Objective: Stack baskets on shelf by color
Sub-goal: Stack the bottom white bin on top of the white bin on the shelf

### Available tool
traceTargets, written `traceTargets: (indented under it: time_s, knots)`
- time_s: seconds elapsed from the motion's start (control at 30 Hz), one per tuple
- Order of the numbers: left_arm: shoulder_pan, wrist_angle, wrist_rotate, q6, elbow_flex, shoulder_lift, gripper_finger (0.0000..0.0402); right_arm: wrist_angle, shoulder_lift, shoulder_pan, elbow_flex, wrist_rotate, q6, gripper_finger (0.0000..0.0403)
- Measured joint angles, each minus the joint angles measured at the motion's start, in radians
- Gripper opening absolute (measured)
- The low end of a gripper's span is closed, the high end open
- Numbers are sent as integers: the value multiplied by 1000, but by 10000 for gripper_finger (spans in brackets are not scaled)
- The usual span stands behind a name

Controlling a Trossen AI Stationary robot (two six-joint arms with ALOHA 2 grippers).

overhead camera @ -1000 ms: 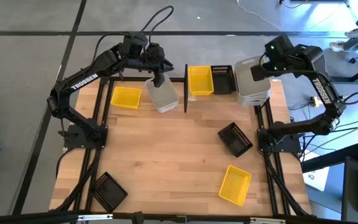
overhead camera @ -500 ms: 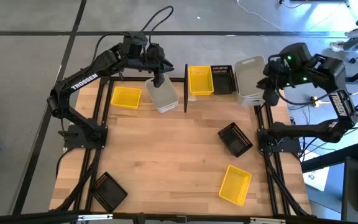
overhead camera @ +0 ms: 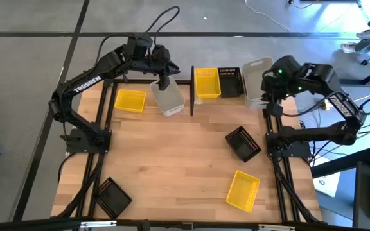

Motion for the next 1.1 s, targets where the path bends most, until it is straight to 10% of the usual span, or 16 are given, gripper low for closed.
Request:
traceTargets:
  time_s: [1.1]
  knots:
    - [0, 0, 0, 0, 0, 0, 63, 2, 35, 5, -4, 82, -41, 67]
